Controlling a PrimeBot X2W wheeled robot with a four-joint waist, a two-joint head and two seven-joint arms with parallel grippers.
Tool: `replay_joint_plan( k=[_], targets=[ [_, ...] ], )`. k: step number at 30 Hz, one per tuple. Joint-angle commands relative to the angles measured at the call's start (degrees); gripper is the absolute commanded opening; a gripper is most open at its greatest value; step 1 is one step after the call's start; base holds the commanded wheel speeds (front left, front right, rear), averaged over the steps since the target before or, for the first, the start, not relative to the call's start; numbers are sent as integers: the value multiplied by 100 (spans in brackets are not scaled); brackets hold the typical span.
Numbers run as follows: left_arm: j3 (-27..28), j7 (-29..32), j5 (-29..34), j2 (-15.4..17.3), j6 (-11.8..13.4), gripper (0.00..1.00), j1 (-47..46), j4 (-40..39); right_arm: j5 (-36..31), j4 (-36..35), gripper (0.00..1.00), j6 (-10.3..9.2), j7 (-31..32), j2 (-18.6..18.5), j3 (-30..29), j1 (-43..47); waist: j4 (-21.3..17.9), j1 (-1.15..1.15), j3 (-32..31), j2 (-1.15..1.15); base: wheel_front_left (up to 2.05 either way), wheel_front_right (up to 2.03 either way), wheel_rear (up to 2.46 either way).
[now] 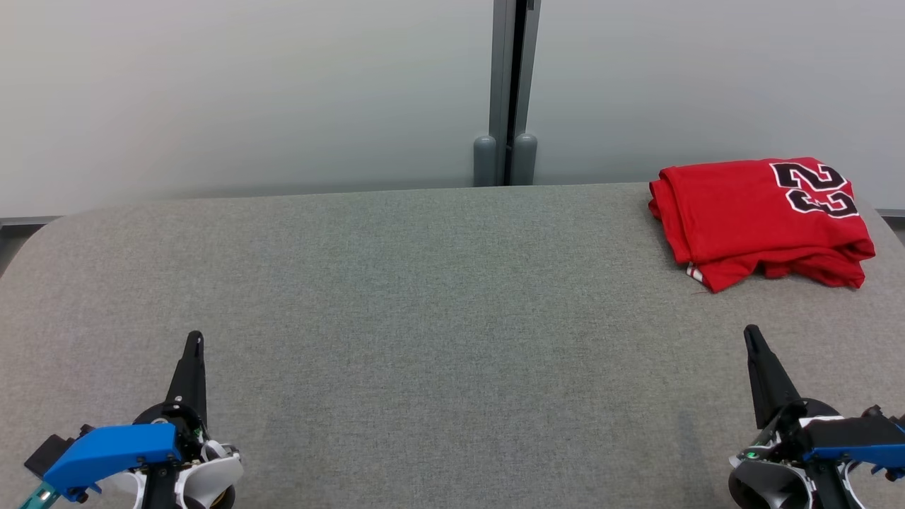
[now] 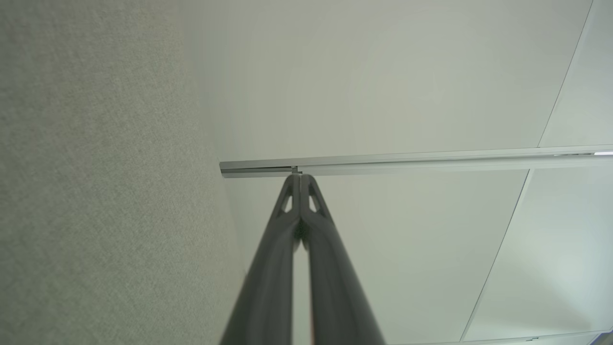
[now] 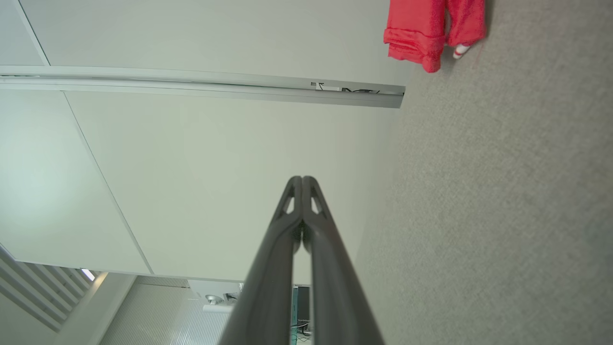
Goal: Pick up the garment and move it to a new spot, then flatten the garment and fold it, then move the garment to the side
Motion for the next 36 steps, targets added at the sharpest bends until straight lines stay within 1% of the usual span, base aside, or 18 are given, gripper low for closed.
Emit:
replay_joint_plan(
  k=[1,5,36],
  targets=[
    [15,42,-82,-10,-56,0,-72,-34,100,13,0,3,18,-10,-23,-70,-1,0,0,0,0,0,0],
    [29,76,-242,-11,-64,0,-85,-35,254,25,0,2,64,-8,-33,-94,-3,0,-2,0,0,0,0],
    [26,77,-233,-11,-52,0,-80,-33,231,23,0,2,63,1,-41,-90,-4,0,-3,0,0,0,0]
  ],
)
